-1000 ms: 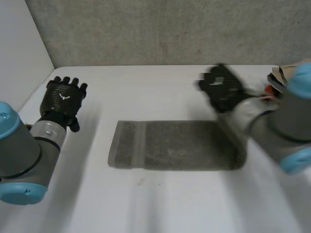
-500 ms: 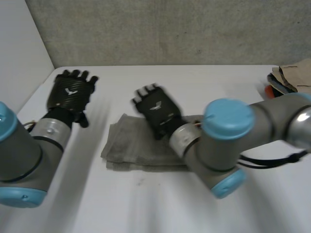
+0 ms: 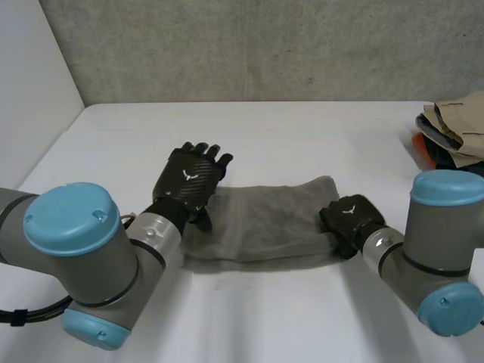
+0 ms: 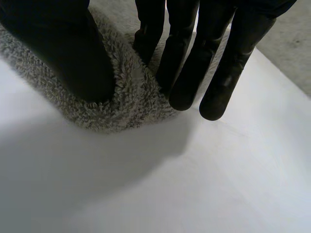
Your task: Fold the laundry.
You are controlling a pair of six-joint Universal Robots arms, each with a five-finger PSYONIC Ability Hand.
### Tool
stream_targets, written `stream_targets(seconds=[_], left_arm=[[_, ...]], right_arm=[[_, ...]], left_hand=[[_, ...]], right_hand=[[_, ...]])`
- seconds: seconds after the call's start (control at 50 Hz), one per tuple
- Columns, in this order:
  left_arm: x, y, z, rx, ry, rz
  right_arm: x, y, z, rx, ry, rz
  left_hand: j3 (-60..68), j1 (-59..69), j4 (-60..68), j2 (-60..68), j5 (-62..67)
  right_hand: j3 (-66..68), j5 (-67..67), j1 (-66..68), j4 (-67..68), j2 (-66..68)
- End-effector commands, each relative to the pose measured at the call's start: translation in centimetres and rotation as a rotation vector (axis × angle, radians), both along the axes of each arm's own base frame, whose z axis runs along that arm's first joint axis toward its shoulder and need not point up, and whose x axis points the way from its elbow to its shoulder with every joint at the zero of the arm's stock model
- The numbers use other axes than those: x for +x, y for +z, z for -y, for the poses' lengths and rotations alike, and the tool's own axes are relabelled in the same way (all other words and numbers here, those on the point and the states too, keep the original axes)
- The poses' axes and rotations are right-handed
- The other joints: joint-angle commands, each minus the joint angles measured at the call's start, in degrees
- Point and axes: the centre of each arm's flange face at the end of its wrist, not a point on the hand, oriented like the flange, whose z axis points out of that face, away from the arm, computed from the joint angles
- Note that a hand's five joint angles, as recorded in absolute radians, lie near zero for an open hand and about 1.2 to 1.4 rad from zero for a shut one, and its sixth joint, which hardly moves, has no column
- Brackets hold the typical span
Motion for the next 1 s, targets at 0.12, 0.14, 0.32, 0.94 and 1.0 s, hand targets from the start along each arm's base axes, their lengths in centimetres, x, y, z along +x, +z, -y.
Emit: stream_targets(seconds=[0.12,0.14,0.32,0.94,1.0], left_arm=[[3.7,2.7,1.7,-0.032,0.118,-0.027],[4.2,3.0,2.0,-0.037,0.135,-0.031],[5.5,3.3,2.5,-0.042,0.219,-0.035],[-2.9,-1.8,0.5,0.250,0.108,-0.022],[-1.7,-2.6,0.8,0.273,0.197,0.030]], right_arm=[[7.1,7.5,-2.2,-0.358,0.244,-0.009],[7.9,7.5,-2.8,-0.366,0.272,0.001],[14.0,3.0,-10.6,-0.323,0.684,0.088],[6.4,6.7,0.0,0.192,0.012,0.502],[6.8,5.8,0.3,0.223,0.023,0.493]], left_hand=[[-2.0,-0.8,-1.6,-1.5,-2.6],[-2.0,-0.8,-1.6,-1.5,-2.6],[-2.0,-0.8,-1.6,-1.5,-2.6],[1.8,2.9,2.2,2.2,1.2],[1.6,2.7,2.0,2.1,1.0]], right_hand=[[12.8,15.7,28.3,12.6,13.5],[12.8,15.7,28.3,12.6,13.5],[9.3,12.3,24.9,9.1,10.1],[-57.2,-54.3,-41.7,-57.4,-56.5],[-57.2,-54.3,-41.7,-57.4,-56.5]])
